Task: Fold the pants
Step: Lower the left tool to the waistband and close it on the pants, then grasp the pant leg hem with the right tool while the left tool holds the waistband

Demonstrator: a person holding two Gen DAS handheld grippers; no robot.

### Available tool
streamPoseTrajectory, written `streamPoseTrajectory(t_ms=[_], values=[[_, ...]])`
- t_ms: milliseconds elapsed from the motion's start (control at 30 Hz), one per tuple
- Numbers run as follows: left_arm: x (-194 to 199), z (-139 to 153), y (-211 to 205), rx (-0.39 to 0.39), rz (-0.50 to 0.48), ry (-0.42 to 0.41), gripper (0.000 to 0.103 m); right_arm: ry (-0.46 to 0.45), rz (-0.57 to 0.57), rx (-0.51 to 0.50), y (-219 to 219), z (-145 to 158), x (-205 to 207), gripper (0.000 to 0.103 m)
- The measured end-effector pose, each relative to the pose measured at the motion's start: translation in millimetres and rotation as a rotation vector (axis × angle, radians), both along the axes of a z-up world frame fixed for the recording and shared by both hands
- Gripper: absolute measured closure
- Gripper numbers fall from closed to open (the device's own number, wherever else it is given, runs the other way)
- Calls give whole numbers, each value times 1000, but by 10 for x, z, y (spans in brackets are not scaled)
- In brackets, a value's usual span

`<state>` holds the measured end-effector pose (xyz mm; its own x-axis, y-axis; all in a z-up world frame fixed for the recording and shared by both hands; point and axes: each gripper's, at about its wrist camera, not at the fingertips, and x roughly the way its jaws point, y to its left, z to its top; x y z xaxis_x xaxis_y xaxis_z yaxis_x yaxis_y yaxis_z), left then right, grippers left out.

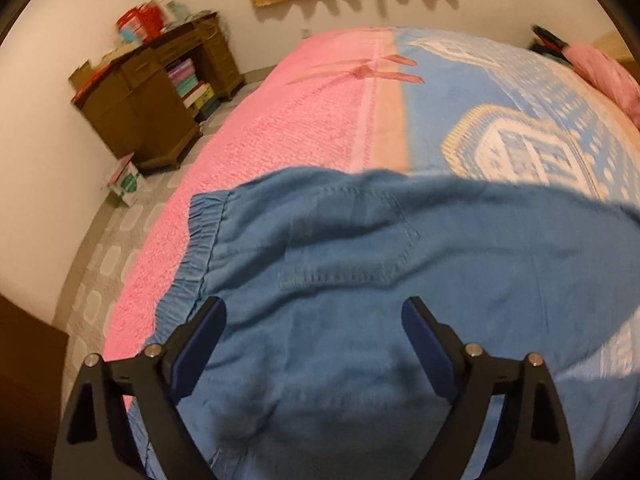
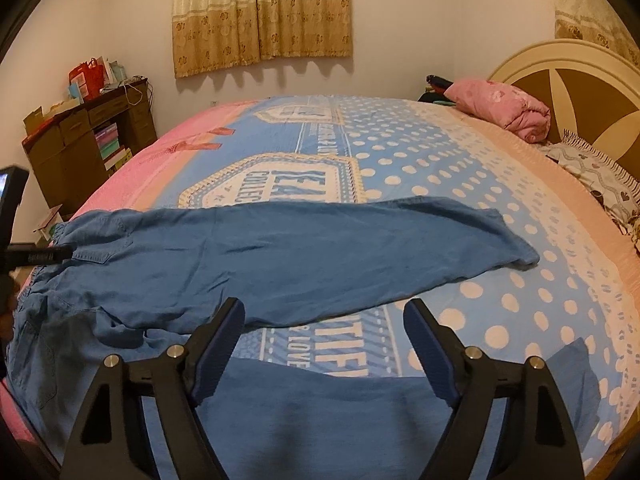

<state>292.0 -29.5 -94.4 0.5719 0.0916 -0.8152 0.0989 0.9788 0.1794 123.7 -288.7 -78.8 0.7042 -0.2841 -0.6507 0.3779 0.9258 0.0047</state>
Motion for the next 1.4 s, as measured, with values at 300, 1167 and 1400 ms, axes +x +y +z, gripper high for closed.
streamPoseTrajectory(t_ms=[300, 1167, 1400], values=[[658, -23, 78, -140, 329, 29, 12, -49, -54, 52, 28, -199, 87, 20], [1358, -553, -21, -168, 607, 85, 90, -60, -90, 102, -236, -558, 36, 29], [1060, -352, 310, -387, 515, 6, 94, -108, -210, 195, -1013, -306, -13, 29]])
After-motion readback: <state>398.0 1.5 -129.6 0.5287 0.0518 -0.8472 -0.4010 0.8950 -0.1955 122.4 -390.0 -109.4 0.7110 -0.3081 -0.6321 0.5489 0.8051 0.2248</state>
